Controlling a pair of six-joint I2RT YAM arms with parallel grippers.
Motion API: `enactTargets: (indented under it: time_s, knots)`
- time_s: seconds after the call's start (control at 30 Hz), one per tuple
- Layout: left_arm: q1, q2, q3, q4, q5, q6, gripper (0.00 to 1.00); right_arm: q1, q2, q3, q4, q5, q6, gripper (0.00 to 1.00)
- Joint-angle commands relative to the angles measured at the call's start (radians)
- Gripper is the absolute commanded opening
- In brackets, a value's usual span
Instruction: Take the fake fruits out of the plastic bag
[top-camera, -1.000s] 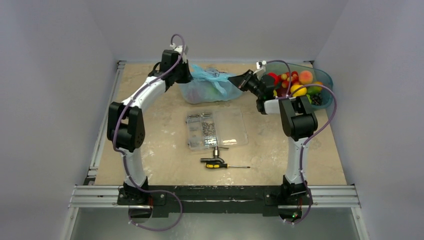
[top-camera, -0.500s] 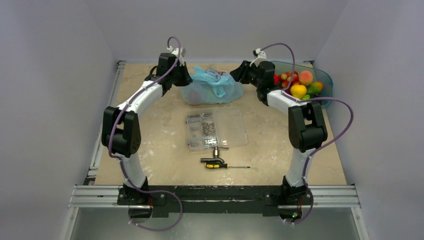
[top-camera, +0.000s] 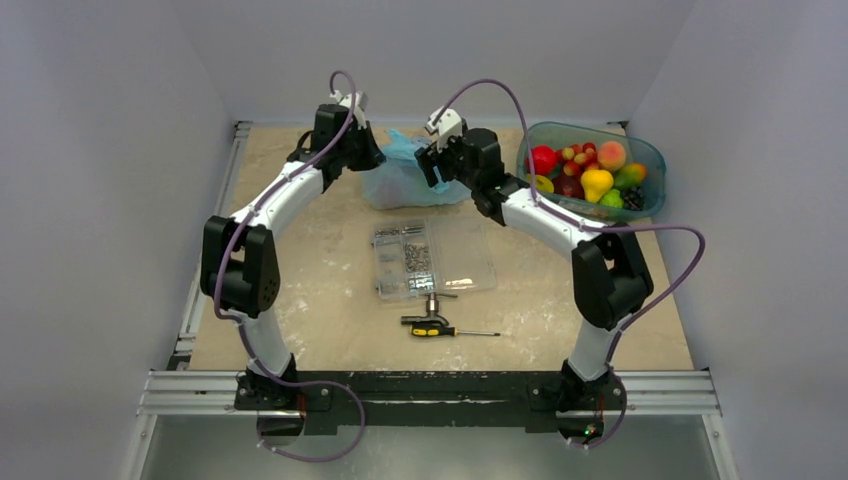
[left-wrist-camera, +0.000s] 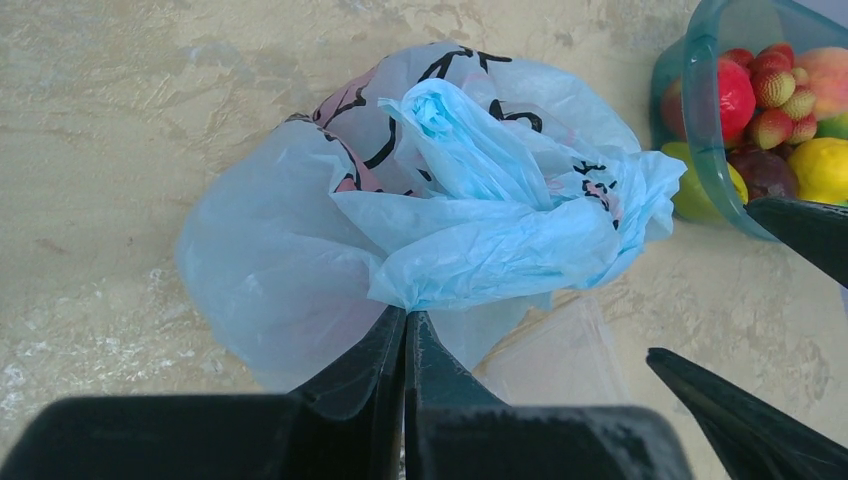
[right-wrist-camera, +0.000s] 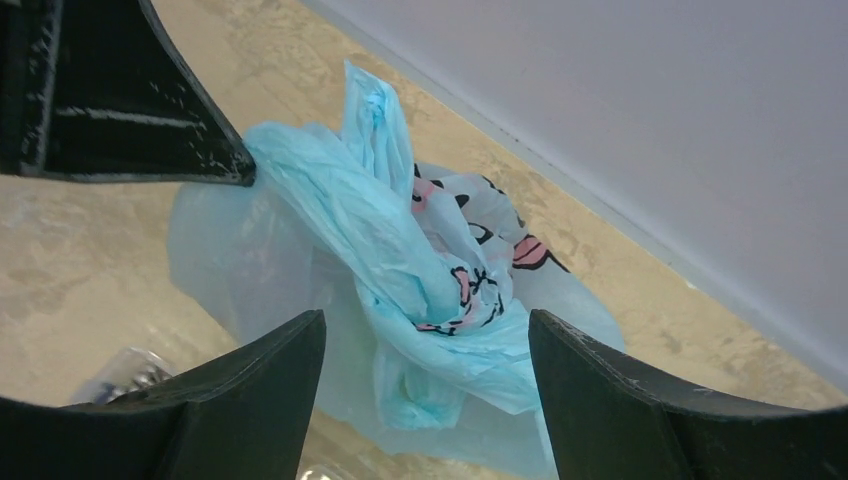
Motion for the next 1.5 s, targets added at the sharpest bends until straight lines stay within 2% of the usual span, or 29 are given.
enactTargets:
  time_s: [0.0,0.17,0.3,0.43,0.6,0.67,0.8,0.97,1.13,1.17,1.27,1.37,1.47]
  knots:
    - [0.007,-0.033,0.015,0.027,0.012,-0.024,0.00,0.019,0.029,0.041,-0.008,0.092,-0.214,0.73]
    - [0.007,-0.027,0.029,0.015,0.013,-0.014,0.00,0.047,0.078,0.078,-0.031,0.121,-0.307,0.71]
    - [0.008,-0.022,0.036,0.013,0.016,-0.014,0.00,0.051,0.089,0.079,-0.044,0.100,-0.320,0.69]
    - [0.010,-0.013,0.046,0.010,0.020,-0.016,0.00,0.056,0.102,0.074,-0.032,0.090,-0.319,0.62]
    - [0.012,-0.007,0.051,0.010,0.022,-0.013,0.00,0.062,0.167,0.123,0.003,0.253,-0.290,0.42]
    - [0.018,-0.002,0.055,0.001,0.020,-0.002,0.00,0.062,0.172,0.121,0.039,0.281,-0.247,0.23]
    - [0.036,-0.001,0.049,-0.011,0.016,0.009,0.00,0.043,0.133,0.053,0.139,0.245,-0.162,0.01]
    - [0.057,-0.007,0.030,-0.015,0.017,0.018,0.00,-0.064,0.085,-0.040,0.271,0.047,0.077,0.00]
    - [0.083,-0.032,-0.001,-0.015,0.015,0.032,0.00,-0.261,0.079,-0.188,0.567,-0.223,0.542,0.00]
    - [0.089,-0.034,-0.003,-0.017,0.022,0.032,0.00,-0.279,0.093,-0.198,0.613,-0.261,0.589,0.00]
    - [0.094,-0.043,0.003,-0.030,0.045,0.046,0.00,-0.275,0.125,-0.137,0.519,-0.279,0.533,0.00]
    - [0.093,-0.063,0.004,-0.029,0.072,0.049,0.02,-0.272,0.125,-0.145,0.521,-0.284,0.513,0.00]
    - [0.089,-0.087,0.009,-0.029,0.077,0.072,0.30,-0.272,0.110,-0.149,0.501,-0.287,0.481,0.00]
